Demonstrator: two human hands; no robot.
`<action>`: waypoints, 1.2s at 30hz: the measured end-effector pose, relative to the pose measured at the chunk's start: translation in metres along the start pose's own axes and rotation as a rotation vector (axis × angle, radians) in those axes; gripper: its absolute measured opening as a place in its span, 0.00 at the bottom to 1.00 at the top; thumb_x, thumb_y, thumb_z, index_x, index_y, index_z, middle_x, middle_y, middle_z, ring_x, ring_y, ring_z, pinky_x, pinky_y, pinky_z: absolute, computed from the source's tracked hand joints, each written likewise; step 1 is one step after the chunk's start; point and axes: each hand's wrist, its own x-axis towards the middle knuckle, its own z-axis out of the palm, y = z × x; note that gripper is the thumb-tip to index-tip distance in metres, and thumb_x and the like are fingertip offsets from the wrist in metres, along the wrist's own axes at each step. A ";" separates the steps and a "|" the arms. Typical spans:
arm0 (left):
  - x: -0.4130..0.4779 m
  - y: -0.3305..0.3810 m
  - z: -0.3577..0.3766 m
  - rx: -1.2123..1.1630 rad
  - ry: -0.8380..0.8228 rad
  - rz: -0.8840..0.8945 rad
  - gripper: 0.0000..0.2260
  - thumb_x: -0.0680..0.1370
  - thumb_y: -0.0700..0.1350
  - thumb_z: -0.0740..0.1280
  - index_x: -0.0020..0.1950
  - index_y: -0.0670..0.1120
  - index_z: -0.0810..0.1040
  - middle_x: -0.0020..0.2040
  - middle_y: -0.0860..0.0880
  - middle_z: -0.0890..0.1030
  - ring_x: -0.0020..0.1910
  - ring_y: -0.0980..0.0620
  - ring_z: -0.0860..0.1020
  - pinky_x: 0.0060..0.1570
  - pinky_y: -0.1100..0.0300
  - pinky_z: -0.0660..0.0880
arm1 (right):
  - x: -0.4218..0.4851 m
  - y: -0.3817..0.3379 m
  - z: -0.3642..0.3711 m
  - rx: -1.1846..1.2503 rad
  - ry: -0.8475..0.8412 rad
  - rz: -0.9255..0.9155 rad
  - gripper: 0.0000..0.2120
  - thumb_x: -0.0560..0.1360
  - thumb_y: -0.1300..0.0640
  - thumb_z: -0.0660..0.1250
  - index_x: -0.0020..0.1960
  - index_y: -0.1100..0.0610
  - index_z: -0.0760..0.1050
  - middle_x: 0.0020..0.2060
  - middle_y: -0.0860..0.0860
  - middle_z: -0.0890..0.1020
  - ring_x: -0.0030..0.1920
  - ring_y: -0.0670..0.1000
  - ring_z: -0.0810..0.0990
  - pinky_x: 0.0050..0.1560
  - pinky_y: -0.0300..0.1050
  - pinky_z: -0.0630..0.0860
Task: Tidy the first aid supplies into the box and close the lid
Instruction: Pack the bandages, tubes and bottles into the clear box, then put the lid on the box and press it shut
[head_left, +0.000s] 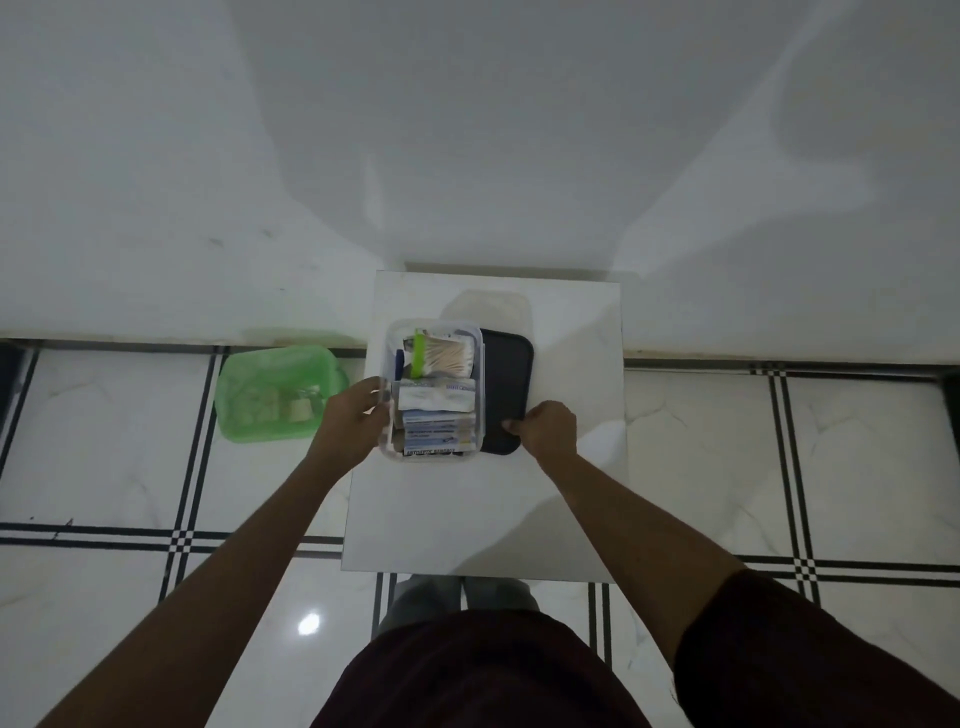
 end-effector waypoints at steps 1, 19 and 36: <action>0.000 -0.001 0.000 0.002 -0.002 0.000 0.20 0.78 0.33 0.62 0.49 0.61 0.78 0.38 0.70 0.82 0.43 0.55 0.83 0.43 0.44 0.82 | 0.001 0.001 0.002 -0.005 0.019 -0.010 0.23 0.66 0.53 0.77 0.22 0.57 0.66 0.21 0.52 0.71 0.25 0.51 0.72 0.29 0.41 0.70; 0.007 -0.012 0.005 -0.058 0.002 -0.034 0.18 0.78 0.32 0.60 0.54 0.54 0.78 0.40 0.61 0.83 0.41 0.56 0.83 0.44 0.47 0.82 | 0.017 0.006 0.022 0.107 0.010 0.193 0.21 0.70 0.45 0.70 0.51 0.62 0.80 0.52 0.60 0.81 0.57 0.61 0.76 0.59 0.52 0.74; 0.010 0.001 0.031 -0.090 -0.038 0.050 0.10 0.80 0.42 0.61 0.59 0.46 0.78 0.51 0.41 0.84 0.50 0.45 0.83 0.41 0.44 0.82 | -0.066 -0.059 -0.049 0.321 0.174 -0.386 0.13 0.73 0.61 0.67 0.57 0.58 0.73 0.32 0.50 0.79 0.28 0.44 0.76 0.26 0.28 0.72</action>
